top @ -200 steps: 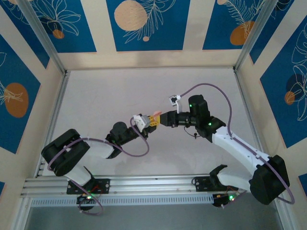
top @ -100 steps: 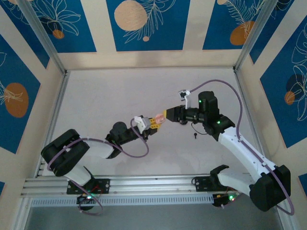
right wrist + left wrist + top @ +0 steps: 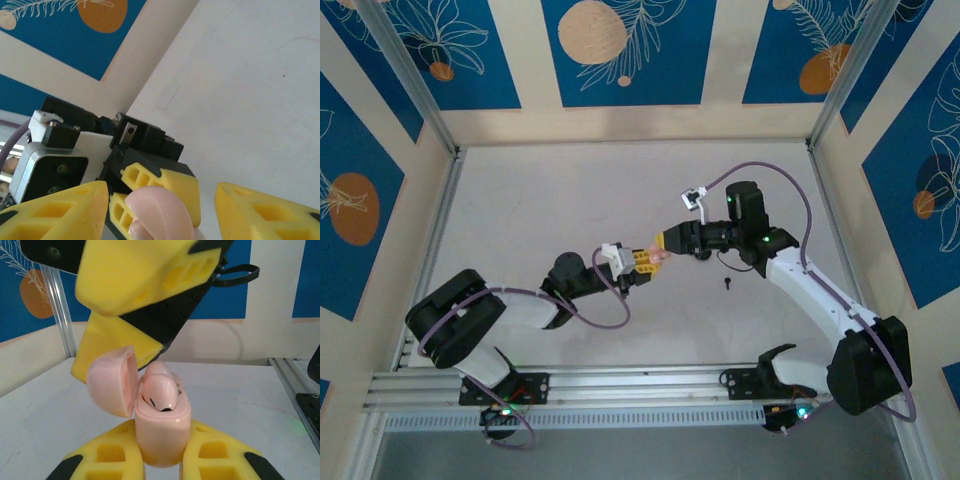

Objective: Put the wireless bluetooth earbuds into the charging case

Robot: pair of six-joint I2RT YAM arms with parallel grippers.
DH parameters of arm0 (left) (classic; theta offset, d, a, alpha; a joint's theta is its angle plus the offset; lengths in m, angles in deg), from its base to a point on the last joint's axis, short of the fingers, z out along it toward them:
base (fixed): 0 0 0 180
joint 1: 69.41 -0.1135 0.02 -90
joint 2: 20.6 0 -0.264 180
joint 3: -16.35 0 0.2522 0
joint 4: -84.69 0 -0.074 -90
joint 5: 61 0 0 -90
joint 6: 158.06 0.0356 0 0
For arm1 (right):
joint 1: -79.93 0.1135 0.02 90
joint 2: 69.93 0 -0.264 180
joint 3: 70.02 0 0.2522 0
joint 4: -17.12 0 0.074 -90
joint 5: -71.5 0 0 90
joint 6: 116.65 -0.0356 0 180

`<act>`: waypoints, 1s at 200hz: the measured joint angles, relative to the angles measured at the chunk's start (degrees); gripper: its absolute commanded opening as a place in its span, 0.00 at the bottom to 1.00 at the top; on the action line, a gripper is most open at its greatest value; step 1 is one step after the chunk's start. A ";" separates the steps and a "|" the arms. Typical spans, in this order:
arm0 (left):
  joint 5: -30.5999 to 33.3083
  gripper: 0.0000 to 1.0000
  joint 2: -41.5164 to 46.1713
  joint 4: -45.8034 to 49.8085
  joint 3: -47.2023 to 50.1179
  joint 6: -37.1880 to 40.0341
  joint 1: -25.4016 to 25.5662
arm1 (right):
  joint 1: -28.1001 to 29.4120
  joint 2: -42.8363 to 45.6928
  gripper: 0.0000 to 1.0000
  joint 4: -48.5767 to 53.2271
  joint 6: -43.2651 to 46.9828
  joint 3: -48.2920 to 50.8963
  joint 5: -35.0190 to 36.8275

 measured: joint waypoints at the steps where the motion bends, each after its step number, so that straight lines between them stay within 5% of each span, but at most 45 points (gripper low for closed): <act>1: 0.00 0.14 0.00 0.00 0.00 -0.02 0.00 | 0.00 -0.02 0.53 0.02 0.02 0.00 -0.04; 36: 1.81 0.14 0.04 0.50 0.00 -0.20 0.02 | 0.11 0.61 0.44 0.11 0.90 0.17 -1.70; 118: 6.78 0.15 0.17 8.52 -2.32 -1.07 0.00 | -4.61 12.92 0.45 -0.39 -0.85 4.87 -0.42; 200: 11.17 0.15 -0.50 44.76 -20.20 -12.31 -1.86 | -14.95 10.21 0.45 18.69 -5.22 4.76 19.67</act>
